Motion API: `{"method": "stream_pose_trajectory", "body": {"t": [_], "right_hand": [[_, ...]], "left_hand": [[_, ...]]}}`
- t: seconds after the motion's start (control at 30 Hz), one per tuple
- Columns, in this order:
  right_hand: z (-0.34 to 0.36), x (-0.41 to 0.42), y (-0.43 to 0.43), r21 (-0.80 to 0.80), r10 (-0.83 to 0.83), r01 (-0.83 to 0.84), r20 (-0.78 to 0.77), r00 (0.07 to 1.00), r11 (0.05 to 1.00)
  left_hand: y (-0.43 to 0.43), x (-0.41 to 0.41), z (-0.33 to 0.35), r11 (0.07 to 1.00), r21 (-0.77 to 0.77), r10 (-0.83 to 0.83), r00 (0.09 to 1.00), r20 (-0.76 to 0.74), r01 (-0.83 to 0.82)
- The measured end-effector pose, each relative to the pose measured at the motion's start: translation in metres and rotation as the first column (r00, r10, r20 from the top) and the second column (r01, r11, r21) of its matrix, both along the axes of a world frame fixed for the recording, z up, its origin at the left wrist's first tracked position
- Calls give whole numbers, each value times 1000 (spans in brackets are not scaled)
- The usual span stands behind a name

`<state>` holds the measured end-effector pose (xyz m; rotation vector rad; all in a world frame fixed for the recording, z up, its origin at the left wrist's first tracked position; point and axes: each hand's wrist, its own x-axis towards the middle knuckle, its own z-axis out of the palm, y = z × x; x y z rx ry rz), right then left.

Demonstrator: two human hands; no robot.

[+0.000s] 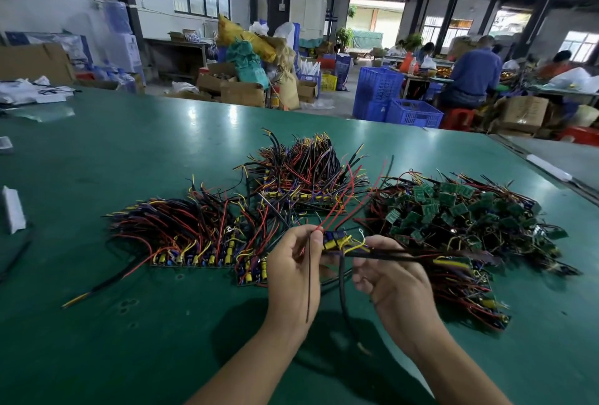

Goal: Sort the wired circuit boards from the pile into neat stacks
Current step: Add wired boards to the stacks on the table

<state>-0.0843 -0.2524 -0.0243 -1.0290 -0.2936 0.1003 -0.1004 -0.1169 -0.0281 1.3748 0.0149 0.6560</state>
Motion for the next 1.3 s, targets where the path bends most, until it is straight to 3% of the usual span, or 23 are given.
{"method": "stream_pose_trajectory", "body": {"t": [0.13, 0.37, 0.5, 0.57, 0.67, 0.73, 0.83, 0.93, 1.13, 1.3], "right_hand": [[-5, -6, 10, -118, 58, -68, -86, 995, 991], [4, -14, 15, -48, 65, -81, -268, 961, 996], [14, -12, 5, 208, 184, -117, -343, 921, 971], [20, -12, -1, 364, 294, -177, -296, 909, 915], [22, -10, -3, 449, 275, -160, -204, 940, 879], [18, -6, -2, 383, 215, -121, -214, 953, 916], [8, -1, 0, 23, 108, -106, -293, 950, 994], [-6, 0, 5, -194, 6, -67, -301, 954, 979], [-1, 2, 7, -57, 112, -137, -316, 942, 989], [0, 0, 0, -111, 176, -209, -251, 952, 972]], "left_hand": [[1, 2, 1, 998, -17, 58, 998, -4, -58], [3, 6, -4, 994, -8, 105, 994, -19, -105], [4, 9, -6, 995, -26, 96, 995, -11, -96], [4, 10, -5, 993, -80, 88, 996, -31, -91], [4, 9, -3, 991, -101, 82, 996, -46, -86], [3, 8, -3, 990, -123, 68, 996, -62, -75], [3, 8, -3, 977, -202, 48, 994, -95, -67], [4, 7, -3, 968, -253, -20, 994, -109, -8], [0, 6, -8, 989, -100, -116, 988, -106, 106], [2, 6, -9, 990, -38, -137, 988, -74, 135]]}}
